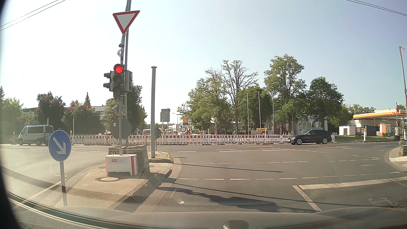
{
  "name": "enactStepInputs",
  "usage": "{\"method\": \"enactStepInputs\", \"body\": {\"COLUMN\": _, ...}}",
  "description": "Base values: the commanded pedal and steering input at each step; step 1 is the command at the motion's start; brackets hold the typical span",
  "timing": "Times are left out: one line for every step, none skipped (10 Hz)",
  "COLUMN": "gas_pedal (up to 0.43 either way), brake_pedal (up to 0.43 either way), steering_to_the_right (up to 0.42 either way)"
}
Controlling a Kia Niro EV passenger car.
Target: Follow the waypoints while adhering to traffic rules and regulations
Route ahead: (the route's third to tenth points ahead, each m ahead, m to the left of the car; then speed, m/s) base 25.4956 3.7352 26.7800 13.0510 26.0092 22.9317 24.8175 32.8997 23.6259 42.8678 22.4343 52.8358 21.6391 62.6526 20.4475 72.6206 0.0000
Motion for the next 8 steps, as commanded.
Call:
{"method": "enactStepInputs", "body": {"gas_pedal": 0.000, "brake_pedal": 0.384, "steering_to_the_right": 0.006}}
{"method": "enactStepInputs", "body": {"gas_pedal": 0.000, "brake_pedal": 0.384, "steering_to_the_right": 0.005}}
{"method": "enactStepInputs", "body": {"gas_pedal": 0.000, "brake_pedal": 0.384, "steering_to_the_right": 0.006}}
{"method": "enactStepInputs", "body": {"gas_pedal": 0.000, "brake_pedal": 0.390, "steering_to_the_right": 0.005}}
{"method": "enactStepInputs", "body": {"gas_pedal": 0.000, "brake_pedal": 0.384, "steering_to_the_right": 0.006}}
{"method": "enactStepInputs", "body": {"gas_pedal": 0.000, "brake_pedal": 0.384, "steering_to_the_right": 0.006}}
{"method": "enactStepInputs", "body": {"gas_pedal": 0.000, "brake_pedal": 0.384, "steering_to_the_right": 0.006}}
{"method": "enactStepInputs", "body": {"gas_pedal": 0.000, "brake_pedal": 0.384, "steering_to_the_right": 0.005}}
